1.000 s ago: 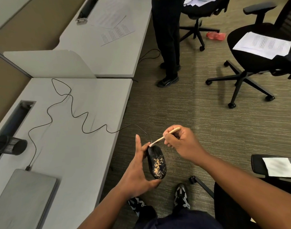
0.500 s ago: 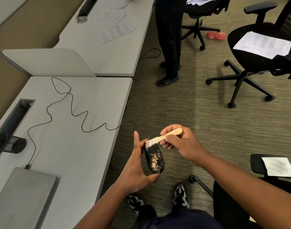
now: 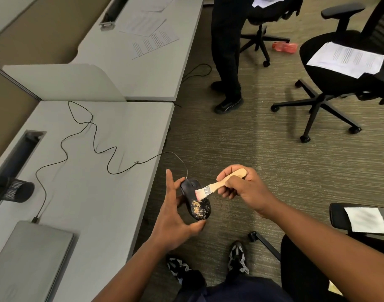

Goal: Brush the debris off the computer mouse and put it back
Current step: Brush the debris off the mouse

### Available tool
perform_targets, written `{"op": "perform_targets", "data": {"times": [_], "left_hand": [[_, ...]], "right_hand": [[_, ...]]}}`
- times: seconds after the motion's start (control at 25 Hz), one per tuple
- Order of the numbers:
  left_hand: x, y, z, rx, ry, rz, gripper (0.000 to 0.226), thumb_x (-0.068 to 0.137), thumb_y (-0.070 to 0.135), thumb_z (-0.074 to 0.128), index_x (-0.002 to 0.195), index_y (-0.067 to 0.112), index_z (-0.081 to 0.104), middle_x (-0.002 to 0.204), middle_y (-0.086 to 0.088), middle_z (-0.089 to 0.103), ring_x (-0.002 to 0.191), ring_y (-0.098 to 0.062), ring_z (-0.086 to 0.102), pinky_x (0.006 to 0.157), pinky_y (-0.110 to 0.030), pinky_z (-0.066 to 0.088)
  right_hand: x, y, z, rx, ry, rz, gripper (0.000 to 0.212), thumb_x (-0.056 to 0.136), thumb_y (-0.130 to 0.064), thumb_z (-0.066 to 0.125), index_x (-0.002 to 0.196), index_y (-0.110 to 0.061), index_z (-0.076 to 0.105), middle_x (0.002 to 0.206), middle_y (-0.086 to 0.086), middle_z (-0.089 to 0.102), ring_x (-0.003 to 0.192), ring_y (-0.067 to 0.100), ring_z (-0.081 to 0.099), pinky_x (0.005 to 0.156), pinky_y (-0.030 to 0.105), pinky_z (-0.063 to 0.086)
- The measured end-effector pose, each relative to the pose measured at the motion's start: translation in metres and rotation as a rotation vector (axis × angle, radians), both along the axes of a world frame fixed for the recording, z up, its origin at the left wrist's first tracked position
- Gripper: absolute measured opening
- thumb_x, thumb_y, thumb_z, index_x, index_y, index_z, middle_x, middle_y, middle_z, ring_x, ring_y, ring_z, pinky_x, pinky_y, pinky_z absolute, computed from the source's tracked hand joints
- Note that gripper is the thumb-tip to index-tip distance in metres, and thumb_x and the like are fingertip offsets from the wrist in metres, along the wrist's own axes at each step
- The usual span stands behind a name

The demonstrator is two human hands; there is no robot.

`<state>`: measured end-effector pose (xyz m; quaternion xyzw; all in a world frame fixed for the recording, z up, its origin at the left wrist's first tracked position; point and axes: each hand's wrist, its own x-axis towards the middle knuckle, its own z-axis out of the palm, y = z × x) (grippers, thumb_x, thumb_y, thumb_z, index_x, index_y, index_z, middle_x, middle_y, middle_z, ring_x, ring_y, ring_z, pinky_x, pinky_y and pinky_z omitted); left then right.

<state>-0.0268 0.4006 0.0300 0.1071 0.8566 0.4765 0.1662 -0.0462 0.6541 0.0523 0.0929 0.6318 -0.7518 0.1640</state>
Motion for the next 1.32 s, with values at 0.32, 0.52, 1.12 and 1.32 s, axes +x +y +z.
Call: {"op": "perform_targets", "data": {"times": [0.32, 0.52, 1.12, 1.32], "left_hand": [[-0.001, -0.005, -0.002, 0.012, 0.012, 0.017, 0.155, 0.068, 0.028, 0.1, 0.161, 0.053, -0.022, 0.161, 0.031, 0.035, 0.138, -0.005, 0.058, 0.118, -0.036, 0.047], [-0.001, -0.005, -0.001, 0.023, 0.007, 0.002, 0.155, 0.069, 0.027, 0.099, 0.16, 0.053, -0.023, 0.161, 0.034, 0.032, 0.138, -0.006, 0.058, 0.117, -0.037, 0.048], [-0.002, 0.0, 0.0, 0.056, -0.044, 0.011, 0.152, 0.069, 0.024, 0.097, 0.159, 0.058, -0.02, 0.161, 0.038, 0.029, 0.119, -0.011, 0.072, 0.098, -0.042, 0.063], [-0.005, 0.003, 0.002, 0.061, -0.056, 0.025, 0.153, 0.066, 0.027, 0.098, 0.157, 0.062, -0.02, 0.156, 0.047, 0.026, 0.123, -0.014, 0.071, 0.096, -0.046, 0.063]], "right_hand": [[-0.001, 0.008, -0.003, 0.045, -0.013, -0.034, 0.02, 0.082, -0.006, 0.054, 0.093, -0.007, 0.072, 0.077, 0.017, 0.077, 0.064, 0.018, 0.066, 0.055, 0.024, 0.051], [-0.001, 0.011, -0.004, 0.109, -0.006, -0.089, 0.024, 0.094, 0.005, 0.051, 0.097, -0.009, 0.07, 0.076, 0.009, 0.077, 0.066, 0.015, 0.065, 0.057, 0.023, 0.051], [0.004, 0.007, 0.001, -0.19, -0.051, 0.0, 0.015, 0.1, -0.024, 0.065, 0.105, -0.017, 0.077, 0.086, 0.013, 0.076, 0.072, 0.019, 0.068, 0.06, 0.026, 0.053], [0.004, -0.001, 0.006, -0.226, -0.028, 0.096, 0.023, 0.089, -0.032, 0.074, 0.106, -0.015, 0.073, 0.086, 0.011, 0.076, 0.072, 0.017, 0.069, 0.06, 0.024, 0.054]]}}
